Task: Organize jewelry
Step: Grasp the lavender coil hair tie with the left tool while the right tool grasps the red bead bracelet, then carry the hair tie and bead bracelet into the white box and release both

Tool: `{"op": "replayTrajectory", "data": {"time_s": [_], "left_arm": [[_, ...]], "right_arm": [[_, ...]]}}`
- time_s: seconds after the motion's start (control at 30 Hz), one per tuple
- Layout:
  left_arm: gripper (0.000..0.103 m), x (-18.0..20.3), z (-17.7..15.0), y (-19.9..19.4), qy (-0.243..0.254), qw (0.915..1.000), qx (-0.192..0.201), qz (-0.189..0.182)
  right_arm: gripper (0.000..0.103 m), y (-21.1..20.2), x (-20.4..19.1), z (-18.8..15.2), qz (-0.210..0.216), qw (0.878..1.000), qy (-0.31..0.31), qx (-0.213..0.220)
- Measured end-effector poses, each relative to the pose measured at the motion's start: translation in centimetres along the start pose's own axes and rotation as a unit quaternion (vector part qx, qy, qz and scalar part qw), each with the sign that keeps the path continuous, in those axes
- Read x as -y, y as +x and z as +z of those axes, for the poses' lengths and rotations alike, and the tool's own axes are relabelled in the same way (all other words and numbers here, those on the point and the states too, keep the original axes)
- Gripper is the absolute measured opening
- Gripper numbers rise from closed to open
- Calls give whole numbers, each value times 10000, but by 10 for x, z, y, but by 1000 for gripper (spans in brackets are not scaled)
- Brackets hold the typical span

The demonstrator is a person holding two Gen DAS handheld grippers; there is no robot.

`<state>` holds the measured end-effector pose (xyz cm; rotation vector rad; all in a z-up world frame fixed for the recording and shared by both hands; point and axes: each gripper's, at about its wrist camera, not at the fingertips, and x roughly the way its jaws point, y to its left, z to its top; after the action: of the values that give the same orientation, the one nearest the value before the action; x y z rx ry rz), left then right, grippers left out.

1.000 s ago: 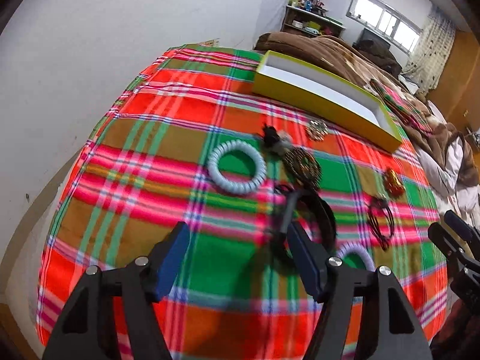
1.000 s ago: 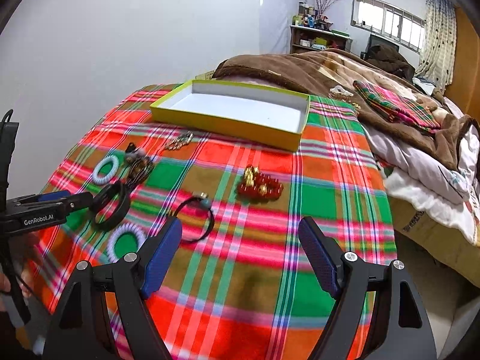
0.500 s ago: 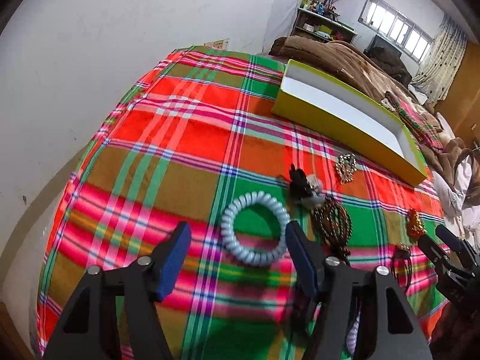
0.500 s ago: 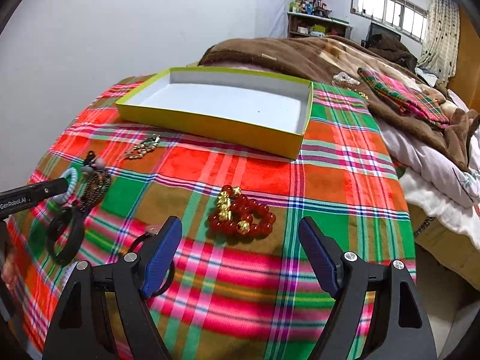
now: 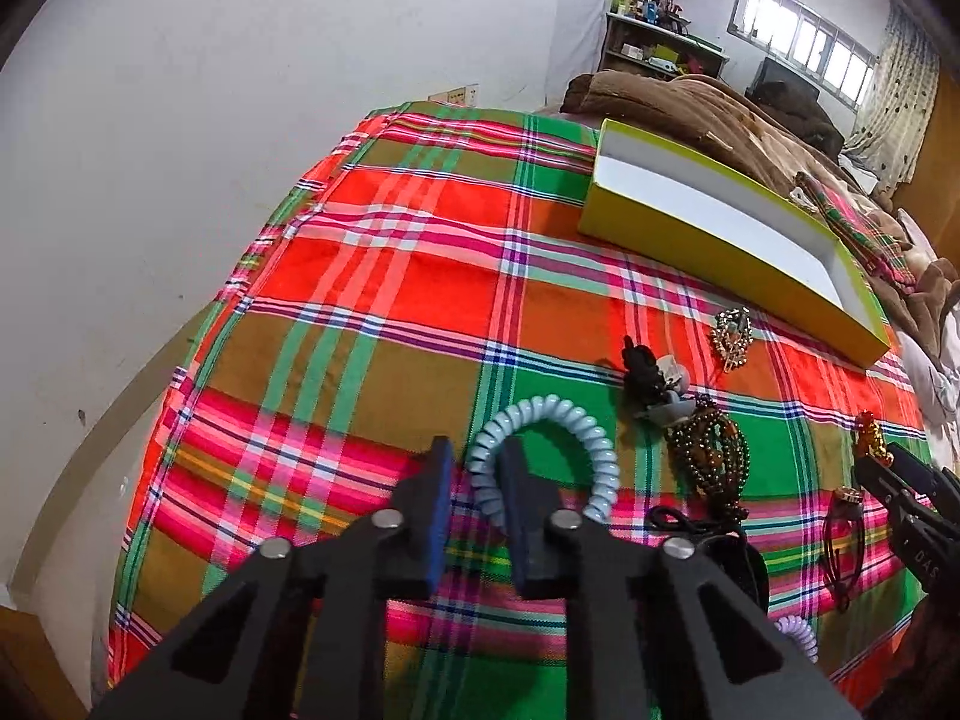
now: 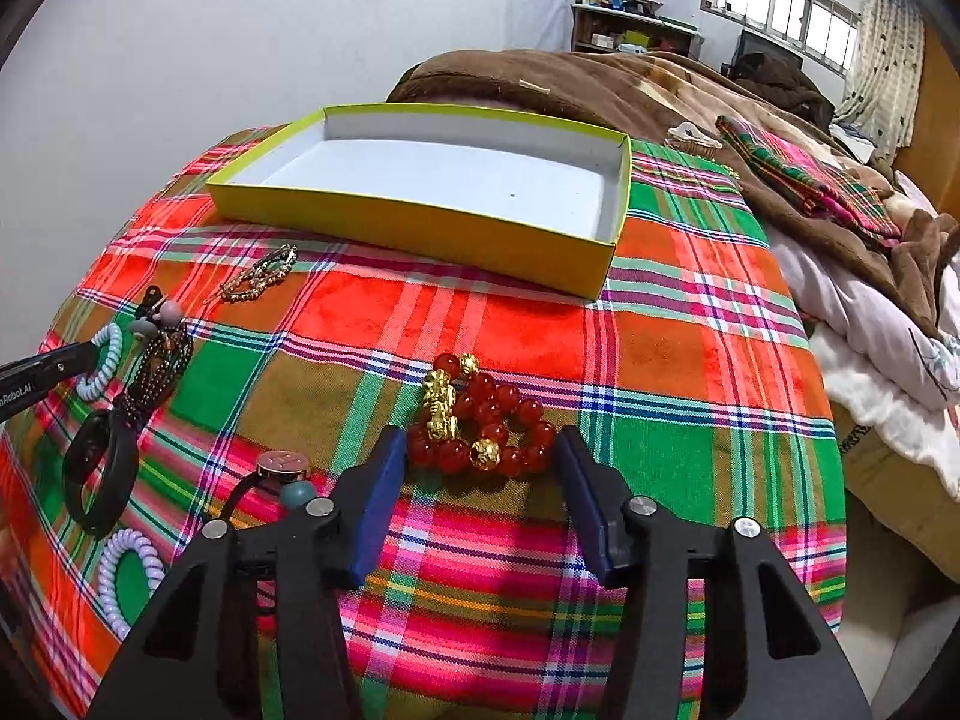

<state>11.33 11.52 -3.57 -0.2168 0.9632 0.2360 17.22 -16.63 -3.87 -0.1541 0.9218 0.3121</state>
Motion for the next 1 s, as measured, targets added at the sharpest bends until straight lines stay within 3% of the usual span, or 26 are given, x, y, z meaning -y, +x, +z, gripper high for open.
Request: {"op": "replayTrajectory", "data": {"time_s": [0.07, 0.13, 0.17, 0.5, 0.53, 0.57, 0.6, 0.63, 0.67, 0.93, 1.0], "left_arm": [[10, -1, 0, 0, 14, 10000, 5, -3], [10, 0, 0, 0, 44, 10000, 3, -30], [10, 1, 0, 0, 43, 10000, -2, -57], [9, 9, 0, -10, 170, 9986, 105, -494], [9, 9, 0, -11, 175, 9984, 129, -521], [9, 10, 1, -12, 176, 9983, 144, -543], [9, 10, 2, -13, 182, 9981, 160, -566], [9, 11, 4, -14, 185, 9980, 179, -578], [9, 12, 5, -15, 186, 9979, 194, -586], [9, 13, 14, -14, 183, 9972, 197, -703], [9, 14, 15, -14, 180, 9970, 204, -730]], "right_arm": [[27, 0, 0, 1, -1, 10000, -4, -19], [21, 0, 1, 2, 47, 10000, 12, -37], [0, 0, 2, 3, 36, 10000, 26, -39], [0, -12, 6, 9, 298, 9992, -7, 252], [6, -13, 4, 12, 382, 9987, -52, 328], [22, -13, 3, 15, 446, 9983, -81, 361], [31, -14, 1, 18, 530, 9977, -117, 402], [48, -13, -1, 21, 590, 9971, -172, 442], [55, -12, -3, 23, 608, 9968, -241, 460], [55, 26, -10, 36, 653, 9965, -512, 64], [45, 30, -6, 36, 631, 9970, -439, 37]]}}
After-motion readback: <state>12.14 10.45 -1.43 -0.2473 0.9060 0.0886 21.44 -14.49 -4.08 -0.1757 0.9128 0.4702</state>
